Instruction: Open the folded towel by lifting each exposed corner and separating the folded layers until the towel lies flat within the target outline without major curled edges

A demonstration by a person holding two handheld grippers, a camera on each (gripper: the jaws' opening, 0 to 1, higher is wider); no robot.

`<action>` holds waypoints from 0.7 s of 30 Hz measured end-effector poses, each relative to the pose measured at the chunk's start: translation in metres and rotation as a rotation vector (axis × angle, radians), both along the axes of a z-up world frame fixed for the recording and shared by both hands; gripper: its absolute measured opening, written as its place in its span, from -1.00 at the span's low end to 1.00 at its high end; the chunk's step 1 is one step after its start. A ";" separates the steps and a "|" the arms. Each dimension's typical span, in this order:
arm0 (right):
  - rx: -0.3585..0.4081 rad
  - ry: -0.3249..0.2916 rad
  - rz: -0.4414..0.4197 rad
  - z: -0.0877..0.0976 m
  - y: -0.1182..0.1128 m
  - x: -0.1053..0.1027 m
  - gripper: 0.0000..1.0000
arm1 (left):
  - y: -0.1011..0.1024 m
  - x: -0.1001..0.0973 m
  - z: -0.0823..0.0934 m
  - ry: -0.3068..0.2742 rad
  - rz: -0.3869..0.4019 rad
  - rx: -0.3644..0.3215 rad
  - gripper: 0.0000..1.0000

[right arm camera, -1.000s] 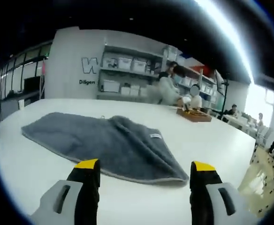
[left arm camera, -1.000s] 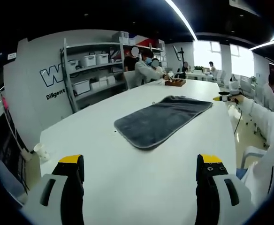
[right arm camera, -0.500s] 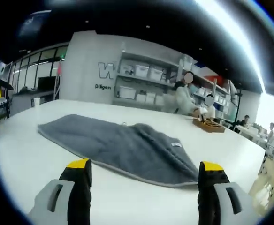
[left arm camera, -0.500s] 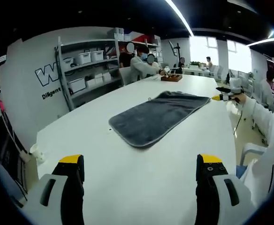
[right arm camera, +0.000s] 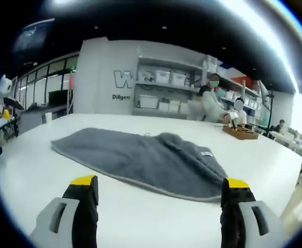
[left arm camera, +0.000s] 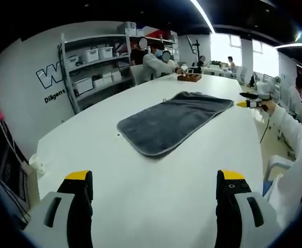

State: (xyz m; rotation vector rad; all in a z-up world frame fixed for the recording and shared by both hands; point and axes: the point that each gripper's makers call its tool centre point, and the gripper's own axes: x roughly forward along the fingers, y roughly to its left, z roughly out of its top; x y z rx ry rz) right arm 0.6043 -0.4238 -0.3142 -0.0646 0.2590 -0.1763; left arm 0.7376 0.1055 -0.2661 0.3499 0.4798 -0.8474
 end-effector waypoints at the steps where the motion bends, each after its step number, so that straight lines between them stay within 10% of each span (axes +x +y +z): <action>1: 0.005 -0.008 0.000 0.001 0.000 -0.001 0.98 | -0.001 0.001 0.000 0.003 0.002 -0.001 0.97; 11: 0.020 -0.012 0.006 -0.016 -0.019 -0.016 0.98 | -0.031 0.017 -0.018 -0.016 0.060 0.043 0.98; 21: -0.041 -0.072 0.037 -0.021 -0.023 -0.011 0.98 | -0.105 0.021 -0.079 0.207 -0.007 -0.030 0.94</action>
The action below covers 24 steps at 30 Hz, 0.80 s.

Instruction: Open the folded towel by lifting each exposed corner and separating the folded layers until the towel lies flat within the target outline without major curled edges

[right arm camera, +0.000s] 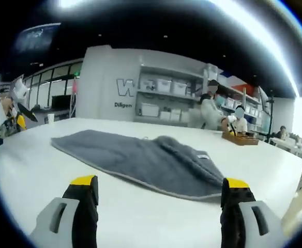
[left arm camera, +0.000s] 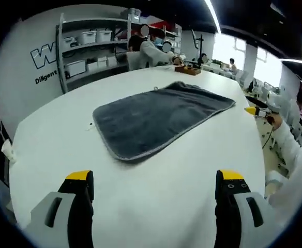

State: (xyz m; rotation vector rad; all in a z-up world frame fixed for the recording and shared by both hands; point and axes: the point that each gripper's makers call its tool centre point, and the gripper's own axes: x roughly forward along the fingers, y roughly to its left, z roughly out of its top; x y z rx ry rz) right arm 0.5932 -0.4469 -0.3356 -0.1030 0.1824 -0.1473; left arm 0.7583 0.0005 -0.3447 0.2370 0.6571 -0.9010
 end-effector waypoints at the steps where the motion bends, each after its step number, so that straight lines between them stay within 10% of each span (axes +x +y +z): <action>1: -0.002 0.000 0.008 0.000 0.001 0.001 0.98 | -0.004 0.001 -0.003 0.015 0.003 -0.007 0.94; 20: 0.006 -0.051 0.064 0.004 0.012 0.005 0.98 | -0.018 0.056 -0.052 0.295 0.205 -0.120 0.79; 24: 0.014 -0.063 0.071 0.007 0.014 0.007 0.98 | -0.024 0.069 -0.048 0.332 0.240 -0.238 0.63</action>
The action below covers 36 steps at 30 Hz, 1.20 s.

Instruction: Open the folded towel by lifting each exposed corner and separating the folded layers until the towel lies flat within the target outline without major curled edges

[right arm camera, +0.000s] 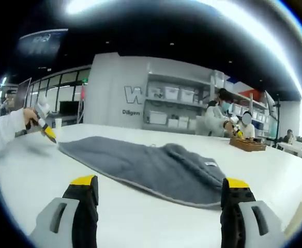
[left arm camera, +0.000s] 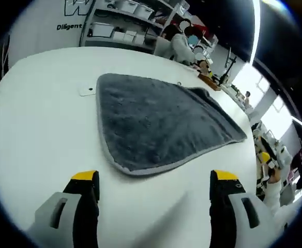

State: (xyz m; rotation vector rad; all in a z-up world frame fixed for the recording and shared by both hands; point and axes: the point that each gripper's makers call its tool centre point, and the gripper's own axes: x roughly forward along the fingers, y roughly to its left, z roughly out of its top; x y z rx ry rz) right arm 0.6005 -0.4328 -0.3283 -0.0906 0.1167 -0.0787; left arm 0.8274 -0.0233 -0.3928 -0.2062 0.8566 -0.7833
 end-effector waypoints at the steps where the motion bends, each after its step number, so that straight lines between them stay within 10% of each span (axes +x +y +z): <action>1: -0.001 -0.003 0.000 0.001 0.000 0.000 0.98 | -0.003 0.004 0.002 0.007 0.009 -0.037 0.58; 20: 0.019 0.008 -0.026 -0.002 -0.007 -0.007 0.94 | 0.006 0.037 -0.023 0.041 0.168 -0.084 -0.74; 36: 0.023 0.026 -0.034 -0.007 -0.009 -0.009 0.90 | 0.028 0.033 -0.024 -0.019 0.155 0.005 -0.93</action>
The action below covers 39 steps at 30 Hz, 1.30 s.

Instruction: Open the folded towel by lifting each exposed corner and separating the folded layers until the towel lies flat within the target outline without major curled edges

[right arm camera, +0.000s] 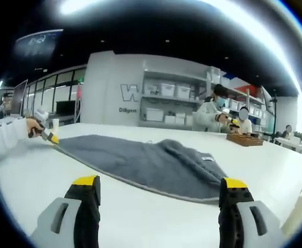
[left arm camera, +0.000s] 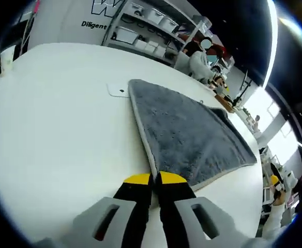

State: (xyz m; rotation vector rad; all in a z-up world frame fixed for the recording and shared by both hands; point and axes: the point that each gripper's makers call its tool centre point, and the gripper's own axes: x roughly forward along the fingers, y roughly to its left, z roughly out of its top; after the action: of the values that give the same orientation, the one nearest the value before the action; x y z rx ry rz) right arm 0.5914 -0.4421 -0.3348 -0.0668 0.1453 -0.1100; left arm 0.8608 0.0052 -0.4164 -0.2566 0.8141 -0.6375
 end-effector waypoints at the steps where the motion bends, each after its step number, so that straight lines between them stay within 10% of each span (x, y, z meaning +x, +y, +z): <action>1: 0.001 0.001 0.000 0.000 0.000 0.000 0.90 | 0.000 -0.008 0.000 -0.008 -0.005 0.007 -0.93; 39: -0.032 0.007 0.015 0.011 0.021 -0.009 0.88 | 0.066 -0.045 -0.008 -0.049 -0.031 0.088 -0.95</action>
State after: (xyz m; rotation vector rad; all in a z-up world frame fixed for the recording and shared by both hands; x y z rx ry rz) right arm 0.5829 -0.4206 -0.3237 -0.1002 0.1504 -0.0972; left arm 0.8154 0.0710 -0.4247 -0.1482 0.7981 -0.6335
